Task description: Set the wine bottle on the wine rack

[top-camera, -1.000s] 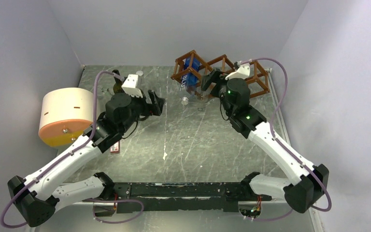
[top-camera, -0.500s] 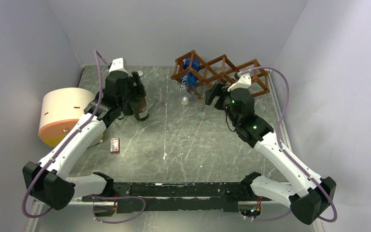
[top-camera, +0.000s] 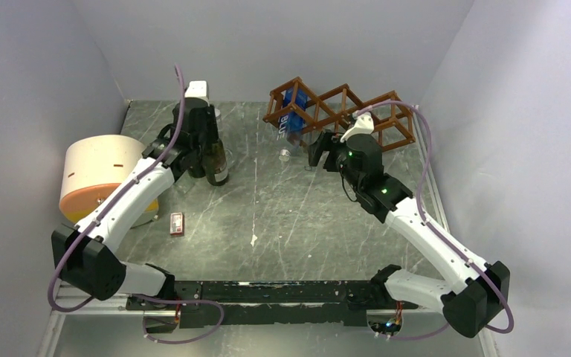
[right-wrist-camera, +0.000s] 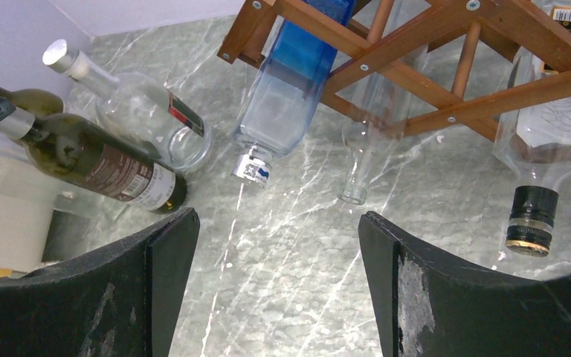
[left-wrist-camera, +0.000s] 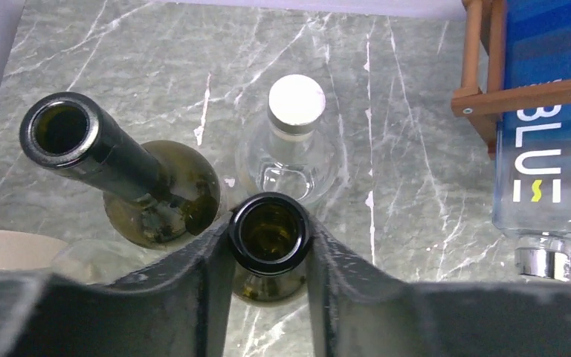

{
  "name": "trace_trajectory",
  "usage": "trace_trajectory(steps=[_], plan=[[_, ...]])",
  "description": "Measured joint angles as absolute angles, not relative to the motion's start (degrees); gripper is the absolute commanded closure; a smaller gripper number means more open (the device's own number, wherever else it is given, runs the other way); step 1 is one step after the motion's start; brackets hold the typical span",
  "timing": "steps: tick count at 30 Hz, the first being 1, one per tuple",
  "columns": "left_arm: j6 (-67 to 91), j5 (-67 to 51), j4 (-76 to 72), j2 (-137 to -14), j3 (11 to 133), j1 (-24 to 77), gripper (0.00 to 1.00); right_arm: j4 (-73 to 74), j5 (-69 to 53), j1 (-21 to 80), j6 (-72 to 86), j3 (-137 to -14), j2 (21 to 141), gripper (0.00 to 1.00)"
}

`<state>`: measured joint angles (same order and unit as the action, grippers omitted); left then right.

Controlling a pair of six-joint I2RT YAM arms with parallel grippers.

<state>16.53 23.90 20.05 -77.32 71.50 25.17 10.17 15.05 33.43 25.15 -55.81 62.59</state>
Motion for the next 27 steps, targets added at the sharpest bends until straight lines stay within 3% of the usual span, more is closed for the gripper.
trace_trajectory(steps=[5,12,24,27], plan=[[13.4,23.2,21.2,-78.6,72.9,25.1,0.74,10.8,14.3,33.4,24.7,-55.3,61.8,0.17],[11.2,11.3,25.1,-75.5,73.4,27.0,0.76,11.2,12.0,33.4,22.7,-55.5,61.9,0.17],[6.5,1.0,24.7,-72.2,69.6,35.4,0.63,10.1,0.6,33.4,18.5,-57.3,62.8,0.17],[5.1,0.3,22.8,-71.5,68.1,36.1,0.54,9.8,-2.3,33.4,17.4,-57.3,62.8,0.17]])
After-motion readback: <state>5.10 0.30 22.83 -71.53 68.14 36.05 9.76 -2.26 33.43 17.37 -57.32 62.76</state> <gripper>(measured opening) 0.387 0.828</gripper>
